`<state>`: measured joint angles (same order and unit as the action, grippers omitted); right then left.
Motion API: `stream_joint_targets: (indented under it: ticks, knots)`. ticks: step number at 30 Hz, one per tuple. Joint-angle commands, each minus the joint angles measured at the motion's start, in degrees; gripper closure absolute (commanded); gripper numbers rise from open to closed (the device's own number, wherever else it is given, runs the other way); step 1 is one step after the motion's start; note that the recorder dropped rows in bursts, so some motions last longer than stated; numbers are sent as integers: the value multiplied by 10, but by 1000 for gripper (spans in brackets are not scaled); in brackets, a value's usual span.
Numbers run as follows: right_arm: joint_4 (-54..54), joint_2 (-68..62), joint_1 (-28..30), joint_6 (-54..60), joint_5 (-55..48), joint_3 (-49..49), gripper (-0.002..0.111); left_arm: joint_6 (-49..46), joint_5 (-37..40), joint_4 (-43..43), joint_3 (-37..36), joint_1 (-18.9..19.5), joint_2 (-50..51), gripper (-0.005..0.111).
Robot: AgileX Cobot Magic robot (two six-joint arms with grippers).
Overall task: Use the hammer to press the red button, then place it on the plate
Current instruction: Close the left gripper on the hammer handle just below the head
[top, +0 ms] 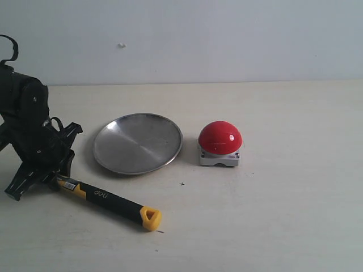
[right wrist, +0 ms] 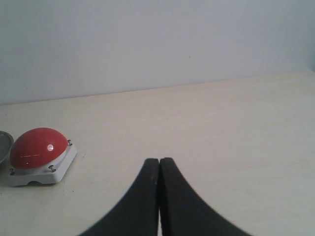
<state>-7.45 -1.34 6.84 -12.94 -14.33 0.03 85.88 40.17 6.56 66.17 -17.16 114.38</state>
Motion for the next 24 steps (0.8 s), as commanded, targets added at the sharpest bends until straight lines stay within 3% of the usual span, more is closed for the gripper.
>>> stream_joint_targets:
  ticks: [1,24]
  knots:
    - [-4,4,3,4,6,0,108,-2,1,2,0,-1,-9,107]
    - [-4,4,3,4,6,0,108,14,-18,0,0,-1,-9,107]
